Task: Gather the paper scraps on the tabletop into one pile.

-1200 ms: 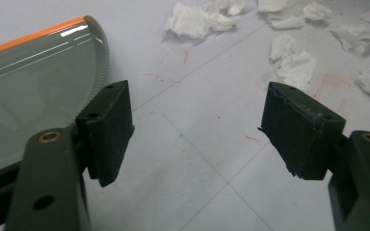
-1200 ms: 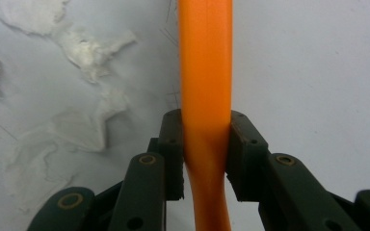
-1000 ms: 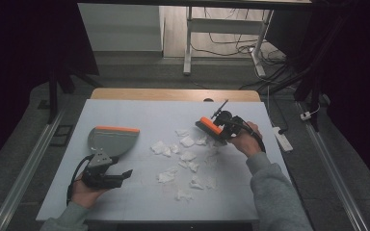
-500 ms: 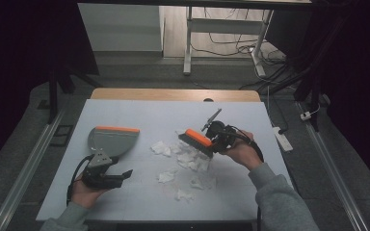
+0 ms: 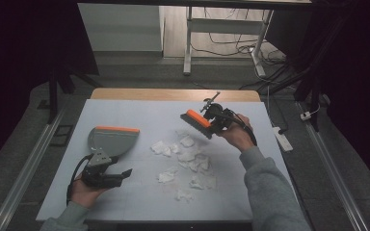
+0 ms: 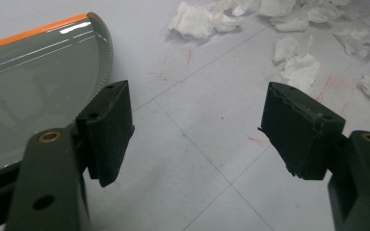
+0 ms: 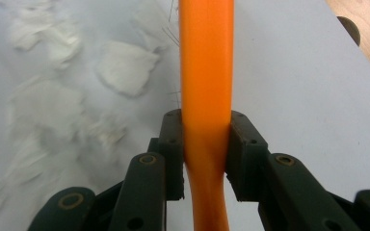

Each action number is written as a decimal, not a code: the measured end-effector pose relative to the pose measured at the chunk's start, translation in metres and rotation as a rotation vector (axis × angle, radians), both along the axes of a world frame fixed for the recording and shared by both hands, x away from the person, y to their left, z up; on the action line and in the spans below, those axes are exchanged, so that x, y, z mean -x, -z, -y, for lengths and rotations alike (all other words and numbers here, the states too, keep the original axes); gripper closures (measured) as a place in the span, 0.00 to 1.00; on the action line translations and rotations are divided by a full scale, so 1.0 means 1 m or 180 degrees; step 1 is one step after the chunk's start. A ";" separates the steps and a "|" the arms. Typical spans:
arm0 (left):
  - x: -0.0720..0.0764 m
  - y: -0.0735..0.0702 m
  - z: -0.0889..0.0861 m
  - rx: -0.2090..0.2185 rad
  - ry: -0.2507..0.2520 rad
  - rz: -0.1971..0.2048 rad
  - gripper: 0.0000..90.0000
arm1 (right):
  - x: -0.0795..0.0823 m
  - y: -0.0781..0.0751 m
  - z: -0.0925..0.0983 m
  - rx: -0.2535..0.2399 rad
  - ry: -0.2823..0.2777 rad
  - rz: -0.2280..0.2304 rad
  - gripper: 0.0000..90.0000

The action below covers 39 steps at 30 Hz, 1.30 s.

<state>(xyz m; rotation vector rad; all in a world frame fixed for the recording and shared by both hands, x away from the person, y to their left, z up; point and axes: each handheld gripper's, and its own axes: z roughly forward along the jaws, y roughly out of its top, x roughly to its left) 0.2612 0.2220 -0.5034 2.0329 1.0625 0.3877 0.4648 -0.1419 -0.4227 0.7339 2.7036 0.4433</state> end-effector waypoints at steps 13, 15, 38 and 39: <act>-0.003 0.001 -0.003 0.0052 -0.0019 -0.0003 0.31 | -0.037 0.025 -0.038 0.0421 -0.0201 -0.0066 0.79; -0.004 0.001 -0.003 0.0053 -0.0017 -0.0007 0.31 | -0.034 0.027 -0.042 0.0474 -0.0298 -0.0067 0.79; -0.003 0.001 0.000 0.0038 -0.0018 -0.0017 0.31 | 0.043 0.016 -0.023 0.0376 -0.0967 -0.0234 0.79; -0.002 0.001 0.000 0.0038 -0.0016 -0.0020 0.31 | 0.043 0.012 -0.020 0.0281 -0.0933 -0.0215 0.79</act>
